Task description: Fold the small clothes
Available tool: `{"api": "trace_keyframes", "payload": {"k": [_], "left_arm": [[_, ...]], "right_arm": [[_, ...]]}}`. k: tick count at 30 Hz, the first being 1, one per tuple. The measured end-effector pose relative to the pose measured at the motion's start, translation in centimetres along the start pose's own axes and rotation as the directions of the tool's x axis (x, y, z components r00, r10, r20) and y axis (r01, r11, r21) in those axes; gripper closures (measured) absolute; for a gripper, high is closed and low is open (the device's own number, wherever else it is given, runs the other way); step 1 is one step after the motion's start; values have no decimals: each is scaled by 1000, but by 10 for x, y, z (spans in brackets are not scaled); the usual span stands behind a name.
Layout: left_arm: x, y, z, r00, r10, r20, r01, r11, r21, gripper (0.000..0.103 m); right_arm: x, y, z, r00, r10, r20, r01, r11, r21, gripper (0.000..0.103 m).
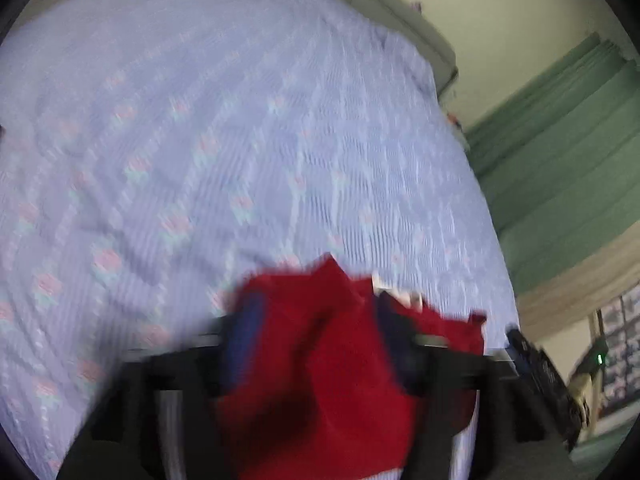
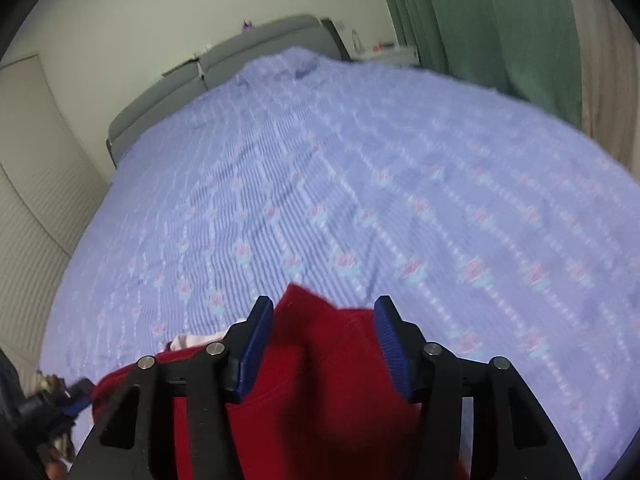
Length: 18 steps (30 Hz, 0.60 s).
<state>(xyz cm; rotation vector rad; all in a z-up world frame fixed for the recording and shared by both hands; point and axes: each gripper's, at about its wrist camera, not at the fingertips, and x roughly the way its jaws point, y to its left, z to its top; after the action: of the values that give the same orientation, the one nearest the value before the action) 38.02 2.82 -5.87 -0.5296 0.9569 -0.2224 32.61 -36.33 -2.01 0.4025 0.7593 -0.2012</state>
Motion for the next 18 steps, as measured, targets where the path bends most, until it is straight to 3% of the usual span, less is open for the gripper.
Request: {"api": "trace_keyframes", "payload": {"k": [3,7,9,12,18], "left_arm": [[-20,-6,1,997,56,60,-62,993,103,31],[-26,-19,-25,987,136,82,-157,923,353,31],[-20,-16,-33,989,134,54,-145,912,383,31],[-3,-5,-34,995,98,-28,-81,929,361,32],[24,-7,-30,992,109,-70,-74,919,388,37]], "right_arm": [[-20,-4,1,1000,-1,31,2,999,-35,50],[-38,-2,-12,997,-25,68,36,984,-173,49],[-38,-1,-18,998,-18,65,32,975,-221,49],[-23,-5,-21,1000,-16,17,20,971,-237,49],[8,-10,-24,997,5,-80,-24,970,-244,49]]}}
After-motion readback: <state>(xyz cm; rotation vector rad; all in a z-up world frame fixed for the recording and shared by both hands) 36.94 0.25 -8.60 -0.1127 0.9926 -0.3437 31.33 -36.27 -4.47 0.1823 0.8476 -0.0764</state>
